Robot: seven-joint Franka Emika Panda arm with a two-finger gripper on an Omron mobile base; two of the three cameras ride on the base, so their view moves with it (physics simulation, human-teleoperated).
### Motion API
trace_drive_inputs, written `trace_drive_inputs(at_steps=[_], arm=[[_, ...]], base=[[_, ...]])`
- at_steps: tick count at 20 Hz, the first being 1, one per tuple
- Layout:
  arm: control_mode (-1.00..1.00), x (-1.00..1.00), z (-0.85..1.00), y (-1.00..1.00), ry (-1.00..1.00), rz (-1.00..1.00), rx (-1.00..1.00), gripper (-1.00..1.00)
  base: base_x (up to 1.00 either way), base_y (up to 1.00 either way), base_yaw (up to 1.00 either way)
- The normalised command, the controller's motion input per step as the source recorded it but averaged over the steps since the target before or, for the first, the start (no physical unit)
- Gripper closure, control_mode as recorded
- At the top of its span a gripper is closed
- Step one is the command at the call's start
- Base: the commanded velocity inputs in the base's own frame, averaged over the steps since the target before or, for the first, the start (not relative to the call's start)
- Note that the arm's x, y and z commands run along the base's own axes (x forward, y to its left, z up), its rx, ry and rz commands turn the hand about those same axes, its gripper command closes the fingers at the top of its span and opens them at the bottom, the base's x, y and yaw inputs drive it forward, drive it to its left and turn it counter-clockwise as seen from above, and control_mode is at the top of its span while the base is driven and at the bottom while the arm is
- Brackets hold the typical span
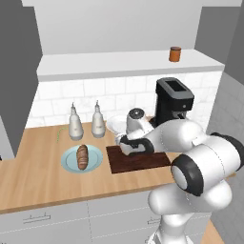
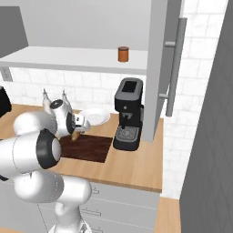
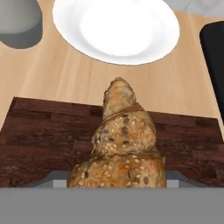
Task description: From the different types of pastries on the counter, select a croissant and place it on the cutting board. Then retrieve a jar of jam from the cabinet and place it alongside the croissant on the cutting board.
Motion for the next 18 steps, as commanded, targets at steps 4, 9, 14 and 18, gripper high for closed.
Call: trace_drive_inputs(at_steps=[4, 9, 14, 18], arm=[[-1.0, -0.01, -0.75, 0.0, -0.04, 0.0, -0.01, 1.0], [-1.0, 0.05, -0.69, 0.0, 0.0, -0.02, 0.0, 1.0], [-1.0, 0.3, -0.4, 0.0, 0.0, -0.07, 0.0, 1.0], [-1.0, 0.09, -0.51, 0.0, 0.0, -0.03, 0.0, 1.0]], base=[[0.0, 0.0, 0.0], [0.0, 0.0, 0.0], [0.0, 0.0, 0.0], [0.0, 0.0, 0.0]])
